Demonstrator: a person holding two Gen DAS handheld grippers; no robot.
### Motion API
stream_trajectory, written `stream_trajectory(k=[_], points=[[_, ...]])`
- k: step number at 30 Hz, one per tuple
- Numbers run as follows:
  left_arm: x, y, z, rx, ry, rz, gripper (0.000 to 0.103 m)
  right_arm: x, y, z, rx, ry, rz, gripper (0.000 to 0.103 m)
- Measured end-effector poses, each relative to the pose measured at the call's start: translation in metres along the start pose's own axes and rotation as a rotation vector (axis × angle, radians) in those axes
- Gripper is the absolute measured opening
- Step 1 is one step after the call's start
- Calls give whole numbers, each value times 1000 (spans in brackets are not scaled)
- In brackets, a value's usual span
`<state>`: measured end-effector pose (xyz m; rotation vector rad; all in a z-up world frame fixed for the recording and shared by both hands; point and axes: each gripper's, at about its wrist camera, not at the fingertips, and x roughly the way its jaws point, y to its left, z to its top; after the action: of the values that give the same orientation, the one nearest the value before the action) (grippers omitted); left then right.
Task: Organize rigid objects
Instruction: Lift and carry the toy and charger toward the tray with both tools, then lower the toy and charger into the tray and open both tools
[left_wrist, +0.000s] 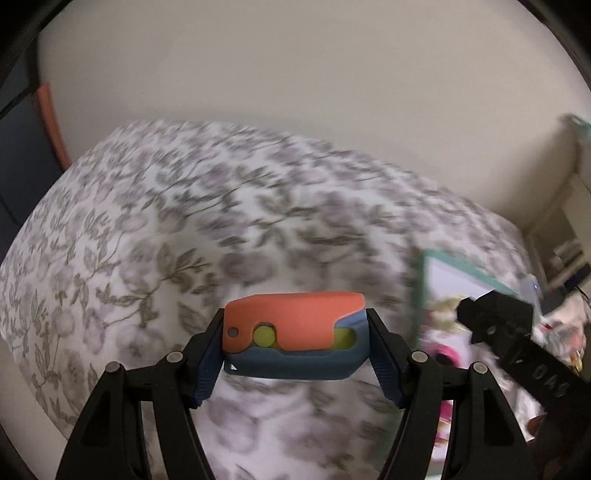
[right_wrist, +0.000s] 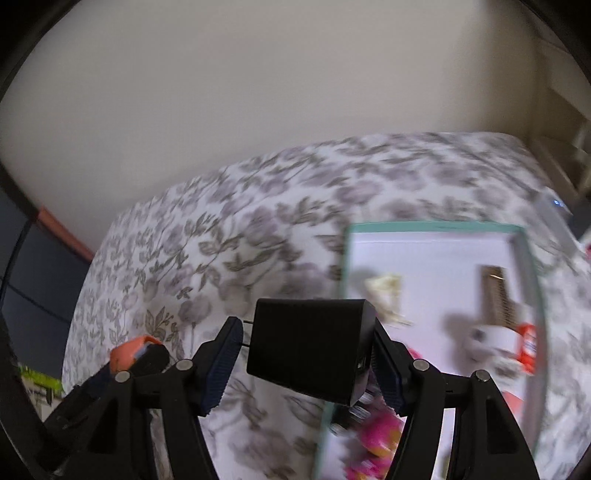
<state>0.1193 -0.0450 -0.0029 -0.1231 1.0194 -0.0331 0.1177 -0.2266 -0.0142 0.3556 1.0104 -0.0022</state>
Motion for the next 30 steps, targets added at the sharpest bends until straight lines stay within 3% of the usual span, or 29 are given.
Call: stream_trajectory(k=[6,15,25,30], points=[[-34,-71,-19,135,-28,-55,72,-46,-64,-17,114,-22,-78,69],[-16,-135,-55,176,60,-93,72,-52,-142,-62,236,20,-169,70],[28,-151,-83,166,176,-108,72,-21,-166,-93,277,107,-170,70],[36,-155,-89,190,191,-102,72,-17,-168,-96,279,124,-177,70]])
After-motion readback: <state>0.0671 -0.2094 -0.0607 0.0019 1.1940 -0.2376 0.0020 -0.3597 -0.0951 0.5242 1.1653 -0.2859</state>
